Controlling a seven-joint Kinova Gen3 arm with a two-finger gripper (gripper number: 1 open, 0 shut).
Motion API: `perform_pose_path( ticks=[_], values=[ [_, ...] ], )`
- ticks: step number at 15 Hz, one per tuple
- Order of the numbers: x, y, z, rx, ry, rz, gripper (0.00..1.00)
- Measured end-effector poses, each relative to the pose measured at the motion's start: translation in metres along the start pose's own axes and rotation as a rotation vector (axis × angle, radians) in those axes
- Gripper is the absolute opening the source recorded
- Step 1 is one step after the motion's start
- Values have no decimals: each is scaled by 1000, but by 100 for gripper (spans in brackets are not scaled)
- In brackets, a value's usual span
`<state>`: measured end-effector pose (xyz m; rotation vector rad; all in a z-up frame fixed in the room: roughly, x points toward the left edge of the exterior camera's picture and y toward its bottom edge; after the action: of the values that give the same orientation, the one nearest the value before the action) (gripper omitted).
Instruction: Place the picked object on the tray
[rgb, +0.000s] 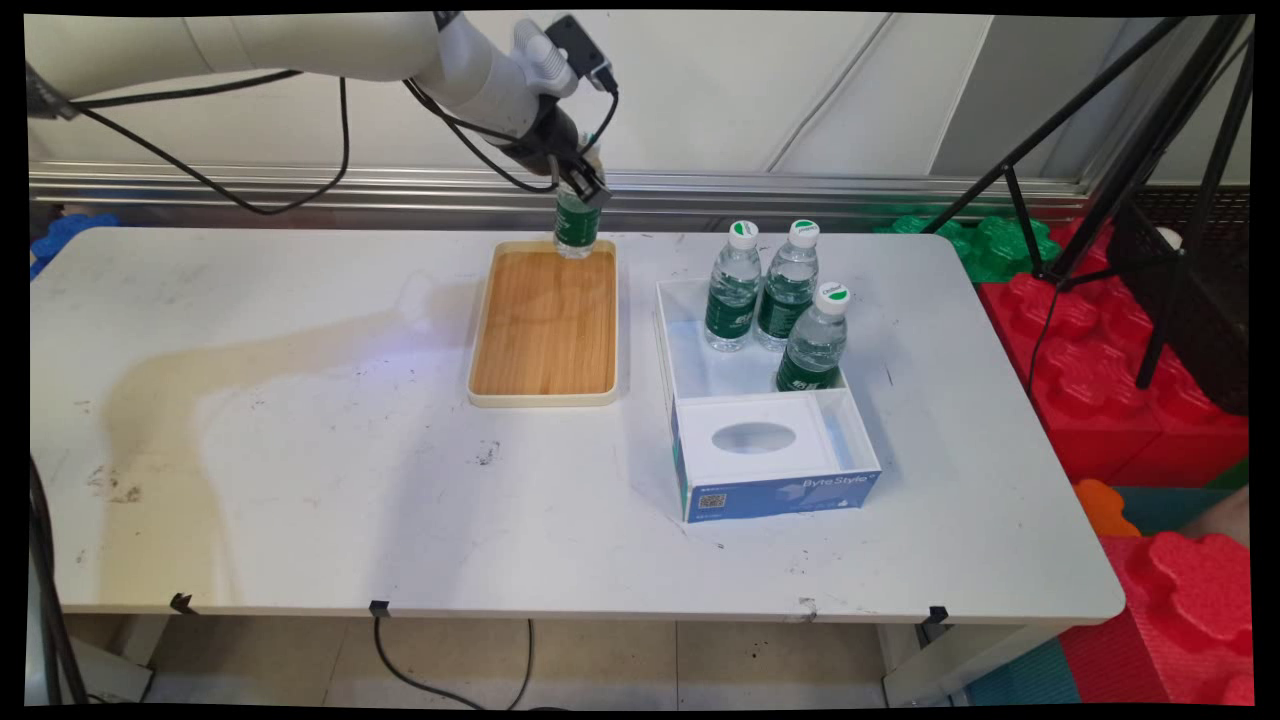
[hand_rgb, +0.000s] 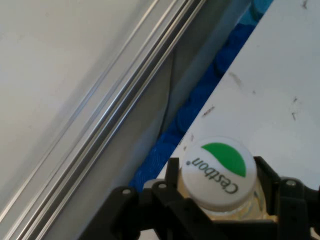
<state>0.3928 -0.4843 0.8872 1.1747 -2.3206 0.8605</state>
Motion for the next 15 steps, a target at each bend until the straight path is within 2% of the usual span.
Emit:
perform_pose_path(
  ticks=[11,12,15],
  values=[
    [-8,-4,35,-61,-7,40,0],
    [-8,-5,37,-64,-6,37,100],
    [-11,-7,39,-67,-1,28,100]
  ],
)
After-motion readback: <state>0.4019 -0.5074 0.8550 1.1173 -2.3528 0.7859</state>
